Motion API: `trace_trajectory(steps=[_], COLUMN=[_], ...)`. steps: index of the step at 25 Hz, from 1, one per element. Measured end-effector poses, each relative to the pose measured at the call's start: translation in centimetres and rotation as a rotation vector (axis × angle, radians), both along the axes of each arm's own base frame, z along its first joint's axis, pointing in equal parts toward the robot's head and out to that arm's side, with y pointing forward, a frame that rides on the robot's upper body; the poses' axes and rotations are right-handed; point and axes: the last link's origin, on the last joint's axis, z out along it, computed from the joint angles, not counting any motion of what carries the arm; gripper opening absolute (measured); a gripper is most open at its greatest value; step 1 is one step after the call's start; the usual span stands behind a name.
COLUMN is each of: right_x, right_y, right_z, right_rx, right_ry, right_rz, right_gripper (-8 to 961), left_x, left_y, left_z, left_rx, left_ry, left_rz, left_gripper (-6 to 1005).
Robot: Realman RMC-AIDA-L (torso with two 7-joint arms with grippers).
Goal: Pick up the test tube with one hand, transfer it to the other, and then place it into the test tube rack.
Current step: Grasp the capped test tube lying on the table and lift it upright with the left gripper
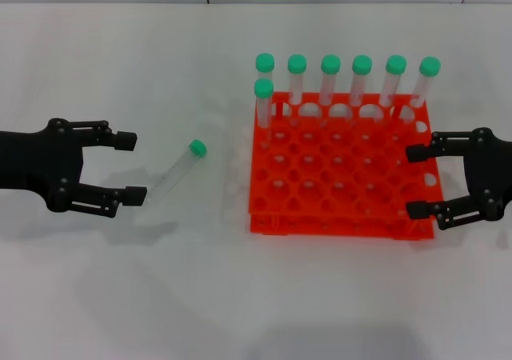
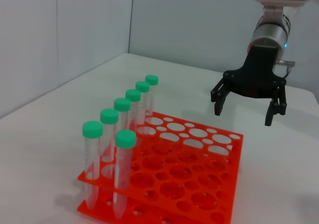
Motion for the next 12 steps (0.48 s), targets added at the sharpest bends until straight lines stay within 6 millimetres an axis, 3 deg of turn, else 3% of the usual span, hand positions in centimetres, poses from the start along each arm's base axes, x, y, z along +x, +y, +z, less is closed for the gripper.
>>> trace_trajectory(steps=[12], right_x=[-0.05], right_y=[-0.11], right_z=[-0.32], right_rx=[0.002], right_ry=[0.009], right_rz=[-0.002], right_gripper=[853], left_x=[-0.03], left_y=[-0.01], left_z=[-0.08], left_rx=[-0.005], left_ry=[-0.001], left_rz=[0.019], left_gripper=[873])
